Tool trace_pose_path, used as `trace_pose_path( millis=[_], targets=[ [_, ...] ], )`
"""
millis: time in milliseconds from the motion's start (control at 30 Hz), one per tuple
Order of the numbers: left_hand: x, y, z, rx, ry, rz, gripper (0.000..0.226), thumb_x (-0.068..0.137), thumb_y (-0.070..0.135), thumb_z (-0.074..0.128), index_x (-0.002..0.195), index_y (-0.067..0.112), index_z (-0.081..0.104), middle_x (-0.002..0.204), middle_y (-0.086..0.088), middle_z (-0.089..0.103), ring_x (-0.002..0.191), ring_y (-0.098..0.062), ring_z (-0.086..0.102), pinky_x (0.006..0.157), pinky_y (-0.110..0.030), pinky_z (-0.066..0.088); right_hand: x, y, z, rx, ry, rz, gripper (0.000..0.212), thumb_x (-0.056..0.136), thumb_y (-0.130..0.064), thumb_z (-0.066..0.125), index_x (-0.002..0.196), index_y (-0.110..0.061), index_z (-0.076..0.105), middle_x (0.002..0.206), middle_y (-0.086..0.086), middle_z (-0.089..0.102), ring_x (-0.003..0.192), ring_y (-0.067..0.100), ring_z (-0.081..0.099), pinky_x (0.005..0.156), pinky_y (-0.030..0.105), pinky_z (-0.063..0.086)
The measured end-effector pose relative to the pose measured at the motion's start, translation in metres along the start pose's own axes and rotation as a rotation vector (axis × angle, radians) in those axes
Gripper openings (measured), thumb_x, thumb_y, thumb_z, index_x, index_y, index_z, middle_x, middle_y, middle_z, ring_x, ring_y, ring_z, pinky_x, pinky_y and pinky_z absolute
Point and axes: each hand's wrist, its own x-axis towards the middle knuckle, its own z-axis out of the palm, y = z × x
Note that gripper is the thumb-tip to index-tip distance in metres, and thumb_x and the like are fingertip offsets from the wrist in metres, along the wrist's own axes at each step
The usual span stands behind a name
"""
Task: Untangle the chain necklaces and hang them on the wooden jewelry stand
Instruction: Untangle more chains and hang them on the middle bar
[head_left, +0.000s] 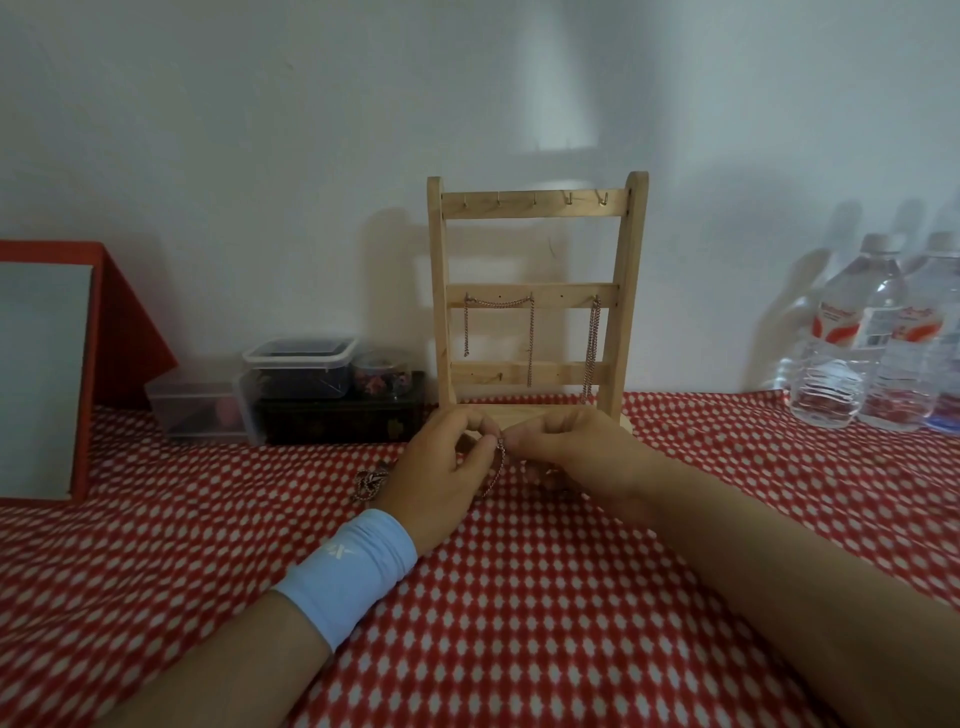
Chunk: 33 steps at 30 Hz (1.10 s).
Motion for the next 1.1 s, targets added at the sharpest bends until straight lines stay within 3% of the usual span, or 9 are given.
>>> trace_pose_path(
  millis=[167, 333, 500, 767, 933, 1100],
  targets=[
    [-0.003, 0.004, -0.006, -0.022, 0.049, 0.008, 0.019, 0.085, 0.027, 0.072, 0.104, 0.029, 0.074, 0.097, 0.017, 0.071, 0.091, 0.007, 0.064, 0.08, -0.008, 0.049, 0.002, 0.0, 0.0, 0.004, 0.068, 0.022, 0.01, 0.091, -0.02, 0.075, 0.086, -0.014, 0.082, 0.072, 0.001, 0.073, 0.066, 0.012, 0.062, 0.064, 0.024, 0.052],
    [-0.002, 0.005, -0.007, 0.049, 0.101, 0.002, 0.011, 0.085, 0.024, 0.073, 0.094, 0.028, 0.078, 0.086, 0.022, 0.07, 0.085, 0.008, 0.065, 0.077, -0.007, 0.05, -0.002, 0.0, 0.004, -0.025, 0.122, -0.063, 0.006, 0.092, -0.013, 0.074, 0.09, -0.011, 0.08, 0.064, -0.014, 0.073, 0.055, -0.009, 0.062, 0.057, 0.008, 0.047],
    [-0.002, 0.008, -0.004, 0.009, 0.097, -0.041, 0.011, 0.083, 0.018, 0.073, 0.088, 0.027, 0.077, 0.089, 0.02, 0.071, 0.082, 0.005, 0.065, 0.072, -0.007, 0.05, -0.003, -0.002, 0.01, -0.095, 0.197, -0.179, 0.019, 0.084, -0.005, 0.079, 0.084, -0.021, 0.07, 0.076, -0.004, 0.078, 0.067, 0.002, 0.07, 0.067, 0.015, 0.054],
    [0.001, 0.0, -0.004, -0.007, -0.002, -0.11, 0.008, 0.085, 0.022, 0.07, 0.082, 0.029, 0.073, 0.092, 0.015, 0.071, 0.087, 0.001, 0.064, 0.077, -0.012, 0.05, -0.004, -0.004, 0.01, -0.027, 0.137, -0.028, 0.011, 0.084, -0.002, 0.079, 0.084, -0.012, 0.073, 0.08, 0.002, 0.075, 0.054, 0.003, 0.065, 0.058, 0.015, 0.053],
    [-0.001, 0.002, -0.016, 0.272, -0.024, 0.248, 0.011, 0.086, 0.03, 0.071, 0.094, 0.025, 0.077, 0.089, 0.014, 0.074, 0.079, 0.002, 0.065, 0.075, -0.012, 0.052, -0.004, -0.009, 0.004, 0.041, 0.17, 0.02, 0.016, 0.082, -0.001, 0.08, 0.086, -0.013, 0.068, 0.063, -0.003, 0.068, 0.044, 0.008, 0.057, 0.043, 0.014, 0.044],
    [-0.002, 0.008, -0.019, 0.239, 0.018, 0.173, 0.02, 0.083, 0.044, 0.069, 0.097, 0.029, 0.07, 0.085, 0.019, 0.071, 0.075, 0.002, 0.066, 0.071, -0.016, 0.055, -0.002, -0.011, 0.007, -0.012, 0.185, 0.011, 0.021, 0.079, -0.006, 0.083, 0.09, -0.015, 0.068, 0.062, -0.007, 0.069, 0.046, 0.004, 0.057, 0.045, 0.014, 0.044]
  ],
)
